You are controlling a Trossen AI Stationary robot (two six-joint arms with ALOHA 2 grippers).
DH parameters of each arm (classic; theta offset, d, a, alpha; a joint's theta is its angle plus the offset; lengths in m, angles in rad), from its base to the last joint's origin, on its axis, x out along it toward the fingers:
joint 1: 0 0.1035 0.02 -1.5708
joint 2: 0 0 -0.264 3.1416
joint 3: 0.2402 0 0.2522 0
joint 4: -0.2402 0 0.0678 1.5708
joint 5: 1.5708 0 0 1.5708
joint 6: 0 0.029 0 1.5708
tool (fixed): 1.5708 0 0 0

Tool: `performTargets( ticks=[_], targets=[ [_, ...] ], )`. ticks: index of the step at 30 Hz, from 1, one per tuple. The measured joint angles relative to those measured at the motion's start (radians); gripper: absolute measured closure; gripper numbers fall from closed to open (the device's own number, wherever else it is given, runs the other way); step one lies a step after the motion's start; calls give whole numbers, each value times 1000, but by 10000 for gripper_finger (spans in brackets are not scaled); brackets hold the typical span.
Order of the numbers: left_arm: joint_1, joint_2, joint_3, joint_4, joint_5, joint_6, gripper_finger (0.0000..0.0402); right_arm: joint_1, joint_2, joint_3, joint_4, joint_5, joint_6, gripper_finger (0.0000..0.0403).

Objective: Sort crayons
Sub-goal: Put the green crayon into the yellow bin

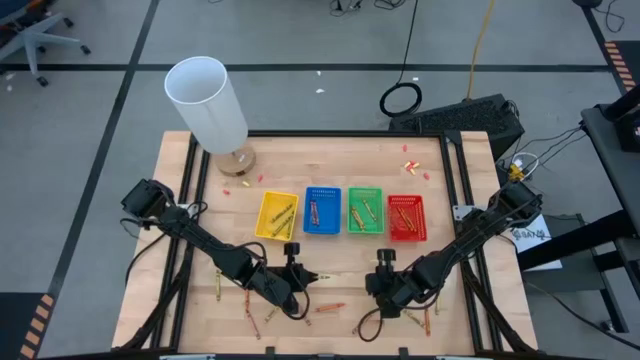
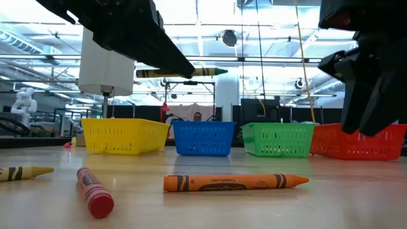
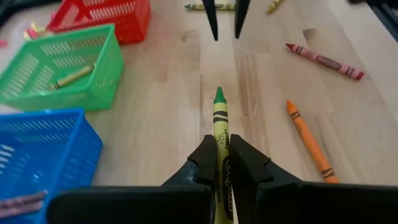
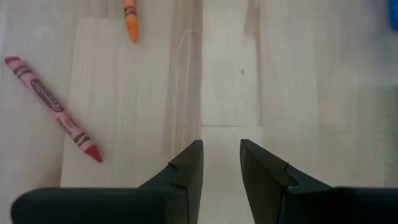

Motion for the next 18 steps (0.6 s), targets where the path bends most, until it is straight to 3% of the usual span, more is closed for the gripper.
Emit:
performTargets(
  ticks=[5,18],
  targets=[
    [-1,-30,0,3,1,138,380,16,-3,0,-19,63,-4,310],
    [-1,-39,0,14,-3,547,380,16,-4,0,-12,68,-6,310]
  ],
)
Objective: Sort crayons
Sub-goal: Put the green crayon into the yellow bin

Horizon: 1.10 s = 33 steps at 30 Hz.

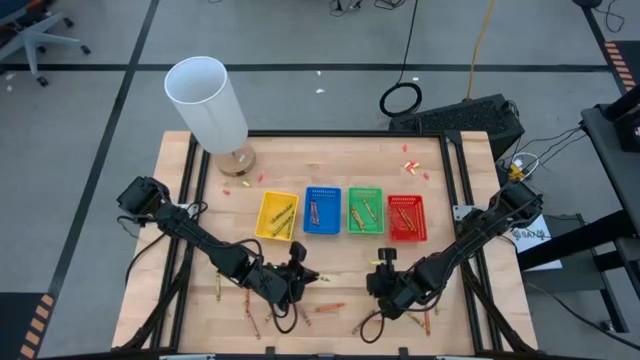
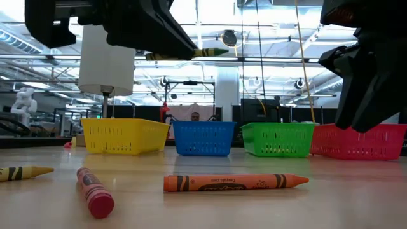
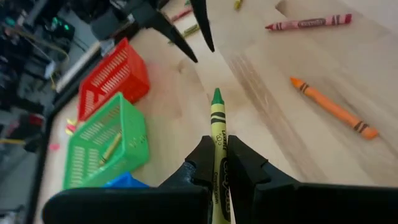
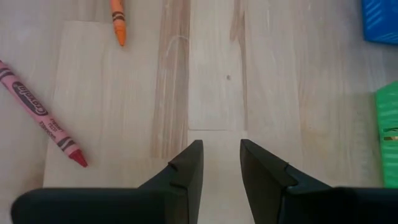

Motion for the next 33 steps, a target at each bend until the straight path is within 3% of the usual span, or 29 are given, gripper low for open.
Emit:
performTargets(
  ticks=[13,33],
  targets=[
    [0,0,0,5,-7,224,380,0,0,0,0,26,-13,310],
    [4,0,0,5,-26,226,380,0,0,0,27,29,-20,310]
  ],
)
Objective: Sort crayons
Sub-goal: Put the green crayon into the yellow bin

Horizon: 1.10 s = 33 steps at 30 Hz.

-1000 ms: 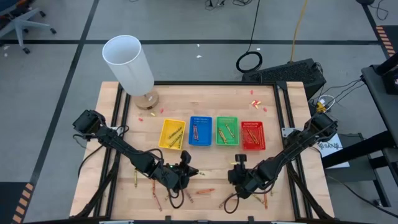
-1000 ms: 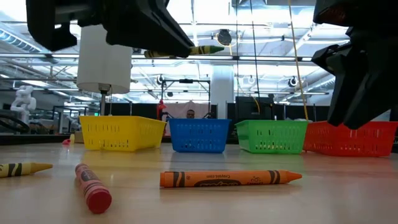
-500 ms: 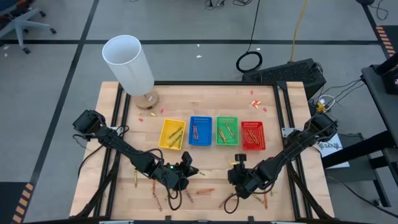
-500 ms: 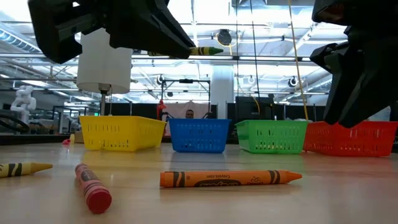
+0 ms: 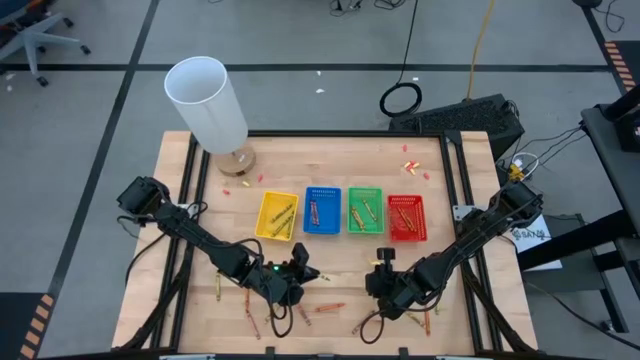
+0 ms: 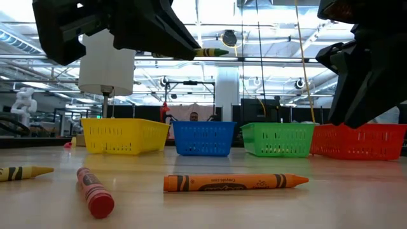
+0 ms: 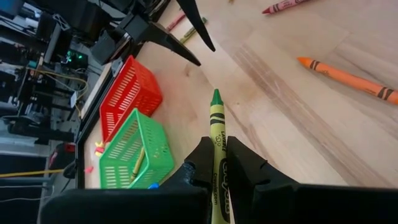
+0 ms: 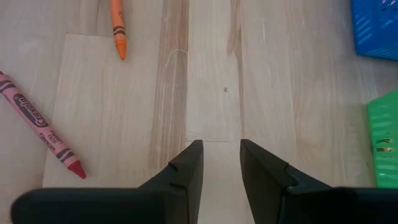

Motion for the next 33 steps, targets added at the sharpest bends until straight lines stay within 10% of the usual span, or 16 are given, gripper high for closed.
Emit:
performTargets(
  ticks=[8,33],
  targets=[
    [0,0,0,0,2,-89,380,0,0,0,0,0,-1,310],
    [0,1,0,-1,8,-1146,380,0,1,0,0,26,-6,310]
  ],
)
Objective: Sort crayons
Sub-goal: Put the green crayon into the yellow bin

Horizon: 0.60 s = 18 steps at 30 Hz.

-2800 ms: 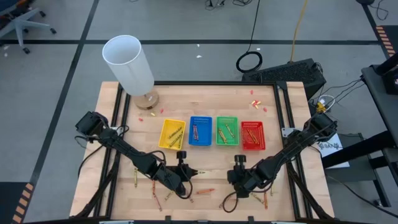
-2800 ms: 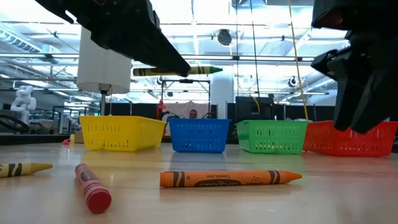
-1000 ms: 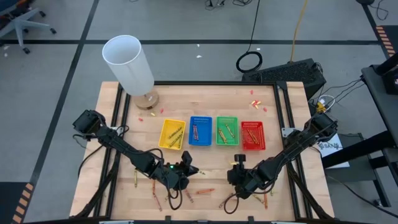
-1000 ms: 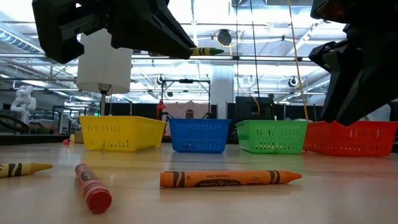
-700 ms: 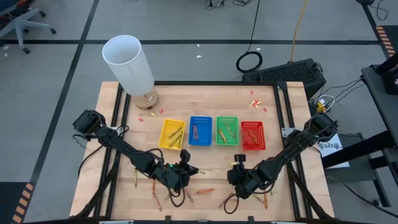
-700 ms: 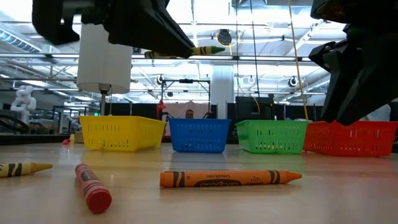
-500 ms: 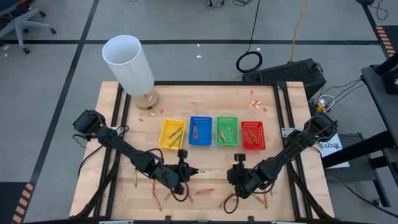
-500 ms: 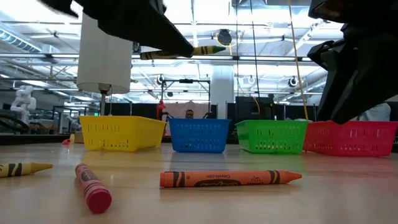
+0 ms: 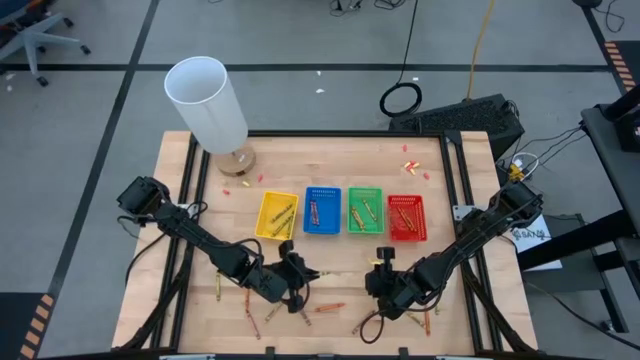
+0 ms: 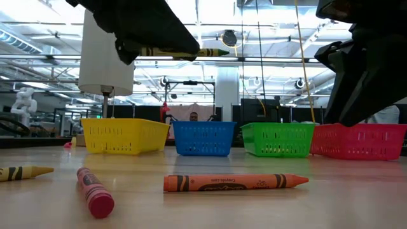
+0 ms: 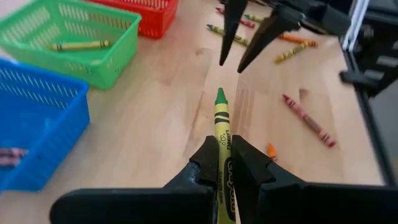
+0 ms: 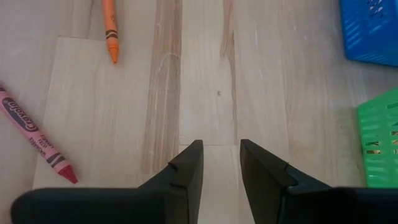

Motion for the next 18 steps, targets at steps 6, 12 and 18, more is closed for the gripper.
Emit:
performTargets(
  ticks=[6,12,18],
  targets=[
    [0,0,0,1,20,-194,380,0,0,0,0,0,0,310],
    [1,0,0,1,23,-161,380,0,0,0,8,0,7,310],
    [1,0,0,1,19,-2,380,0,0,0,24,-1,6,310]
  ],
)
